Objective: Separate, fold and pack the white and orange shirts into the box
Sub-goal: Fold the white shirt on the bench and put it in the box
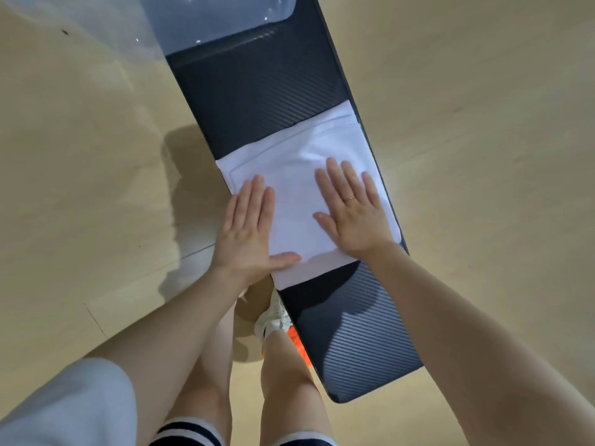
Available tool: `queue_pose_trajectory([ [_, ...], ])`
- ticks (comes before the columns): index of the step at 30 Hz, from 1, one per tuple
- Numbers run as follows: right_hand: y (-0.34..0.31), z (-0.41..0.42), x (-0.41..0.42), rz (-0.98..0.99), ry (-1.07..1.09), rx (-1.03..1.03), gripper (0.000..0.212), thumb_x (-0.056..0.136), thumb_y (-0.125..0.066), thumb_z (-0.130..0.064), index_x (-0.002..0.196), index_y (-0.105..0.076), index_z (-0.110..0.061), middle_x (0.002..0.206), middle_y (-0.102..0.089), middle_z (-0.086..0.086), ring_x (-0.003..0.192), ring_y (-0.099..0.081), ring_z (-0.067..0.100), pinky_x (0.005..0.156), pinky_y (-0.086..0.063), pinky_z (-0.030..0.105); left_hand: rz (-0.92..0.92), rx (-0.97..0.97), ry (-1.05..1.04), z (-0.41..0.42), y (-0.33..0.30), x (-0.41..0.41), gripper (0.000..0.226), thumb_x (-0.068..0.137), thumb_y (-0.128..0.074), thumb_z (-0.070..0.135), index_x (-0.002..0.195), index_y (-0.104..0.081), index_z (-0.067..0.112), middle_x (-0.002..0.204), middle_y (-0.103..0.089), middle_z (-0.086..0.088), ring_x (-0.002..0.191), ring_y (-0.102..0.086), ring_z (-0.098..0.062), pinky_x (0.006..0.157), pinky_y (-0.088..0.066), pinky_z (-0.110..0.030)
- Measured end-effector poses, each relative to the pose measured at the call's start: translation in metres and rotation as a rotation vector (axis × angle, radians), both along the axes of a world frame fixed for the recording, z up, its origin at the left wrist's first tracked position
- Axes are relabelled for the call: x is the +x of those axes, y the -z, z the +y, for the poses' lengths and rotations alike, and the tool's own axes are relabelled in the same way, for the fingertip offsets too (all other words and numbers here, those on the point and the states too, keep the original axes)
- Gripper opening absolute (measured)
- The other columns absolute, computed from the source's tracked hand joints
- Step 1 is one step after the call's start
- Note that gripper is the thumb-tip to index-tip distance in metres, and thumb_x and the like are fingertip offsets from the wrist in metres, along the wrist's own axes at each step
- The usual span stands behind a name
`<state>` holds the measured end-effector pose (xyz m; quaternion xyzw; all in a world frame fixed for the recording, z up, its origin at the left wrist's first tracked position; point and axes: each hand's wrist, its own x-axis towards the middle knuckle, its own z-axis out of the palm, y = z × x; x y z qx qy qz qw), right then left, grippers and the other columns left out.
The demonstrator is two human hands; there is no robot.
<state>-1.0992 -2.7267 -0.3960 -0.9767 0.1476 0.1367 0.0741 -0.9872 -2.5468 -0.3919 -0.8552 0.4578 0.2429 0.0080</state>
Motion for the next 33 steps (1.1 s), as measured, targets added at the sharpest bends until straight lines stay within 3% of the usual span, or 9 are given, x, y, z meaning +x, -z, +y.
queue_pose_trajectory([
  [3, -0.002, -0.014, -0.02, 0.068, 0.241, 0.061, 0.066, 0.093, -0.021, -0.052, 0.148, -0.014, -0.018, 0.157, -0.015, 0.009, 0.144, -0.013, 0.029, 0.115, -0.008, 0.047, 0.029, 0.014, -0.05, 0.011, 0.001, -0.008, 0.116, 0.06, -0.034, 0.08, 0.146, -0.008, 0.007, 0.155, -0.011, -0.02, 0.142, 0.026, -0.02, 0.114, 0.012, -0.031],
  [6, -0.014, -0.009, -0.034, 0.037, 0.329, 0.144, 0.07, 0.091, -0.02, -0.053, 0.148, -0.014, -0.012, 0.157, -0.012, 0.012, 0.145, -0.011, 0.029, 0.116, -0.008, 0.044, 0.102, 0.018, -0.133, 0.02, -0.006, -0.023, 0.123, 0.06, -0.042, 0.079, 0.146, 0.009, 0.008, 0.156, 0.008, -0.015, 0.139, 0.031, -0.016, 0.114, 0.014, -0.031],
  [9, -0.032, 0.003, -0.051, -0.046, 0.545, 0.316, 0.07, 0.093, -0.025, -0.05, 0.146, -0.02, -0.004, 0.155, -0.015, 0.018, 0.142, -0.019, 0.033, 0.114, -0.021, 0.042, 0.287, -0.006, -0.332, 0.021, -0.03, -0.045, 0.117, 0.071, -0.062, 0.062, 0.147, 0.011, 0.01, 0.156, 0.015, -0.009, 0.144, 0.01, -0.025, 0.117, -0.002, -0.039],
  [12, -0.049, 0.013, -0.072, -0.103, 0.841, 0.369, 0.057, 0.097, -0.036, -0.037, 0.142, -0.027, -0.002, 0.147, -0.03, 0.019, 0.133, -0.034, 0.033, 0.107, -0.035, 0.043, 0.481, -0.203, -0.678, 0.018, -0.052, -0.07, 0.08, 0.085, -0.061, 0.034, 0.145, -0.016, 0.007, 0.153, -0.013, -0.009, 0.138, -0.023, -0.026, 0.111, -0.025, -0.033],
  [16, -0.051, 0.013, -0.082, -0.076, 1.29, 0.653, 0.032, 0.096, -0.041, -0.028, 0.12, -0.05, -0.008, 0.103, -0.053, 0.006, 0.094, -0.05, 0.025, 0.078, -0.041, 0.034, 0.627, -0.223, -1.124, 0.01, -0.062, -0.094, 0.038, 0.094, -0.047, 0.03, 0.123, -0.049, 0.005, 0.112, -0.054, -0.002, 0.099, -0.058, -0.023, 0.082, -0.043, -0.032],
  [18, -0.051, 0.014, -0.08, -0.146, 1.499, 0.861, 0.028, 0.094, -0.046, -0.031, 0.114, -0.049, -0.013, 0.093, -0.053, -0.001, 0.088, -0.051, 0.02, 0.079, -0.046, 0.038, 0.682, -0.223, -1.261, 0.005, -0.063, -0.102, 0.033, 0.094, -0.046, 0.031, 0.115, -0.053, 0.007, 0.1, -0.058, 0.002, 0.08, -0.061, -0.015, 0.08, -0.047, -0.035],
  [22, -0.043, 0.018, -0.07, -0.243, 1.519, 0.939, 0.007, 0.09, -0.053, -0.028, 0.089, -0.049, -0.022, 0.076, -0.049, -0.006, 0.075, -0.05, 0.015, 0.074, -0.049, 0.034, 0.754, -0.276, -1.541, -0.003, -0.055, -0.108, 0.014, 0.091, -0.053, 0.025, 0.083, -0.054, 0.013, 0.078, -0.057, 0.003, 0.08, -0.059, -0.018, 0.083, -0.052, -0.034],
  [26, -0.037, 0.01, -0.068, -0.181, 1.557, 0.824, 0.021, 0.082, -0.058, -0.024, 0.065, -0.046, -0.021, 0.072, -0.054, 0.002, 0.076, -0.054, 0.023, 0.073, -0.05, 0.038, 0.884, -0.328, -1.979, -0.006, -0.054, -0.1, 0.02, 0.086, -0.061, 0.014, 0.068, -0.051, 0.012, 0.075, -0.055, -0.003, 0.071, -0.055, -0.012, 0.075, -0.051, -0.023],
  [33, -0.066, 0.007, -0.1, -0.026, 1.526, 0.891, 0.014, 0.082, -0.062, -0.015, 0.077, -0.048, -0.013, 0.082, -0.057, 0.01, 0.067, -0.056, 0.019, 0.069, -0.057, 0.032, 1.033, -0.253, -1.994, 0.021, -0.072, -0.104, 0.011, 0.081, -0.066, 0.005, 0.077, -0.056, 0.006, 0.091, -0.065, -0.008, 0.075, -0.063, -0.015, 0.063, -0.052, -0.022],
])
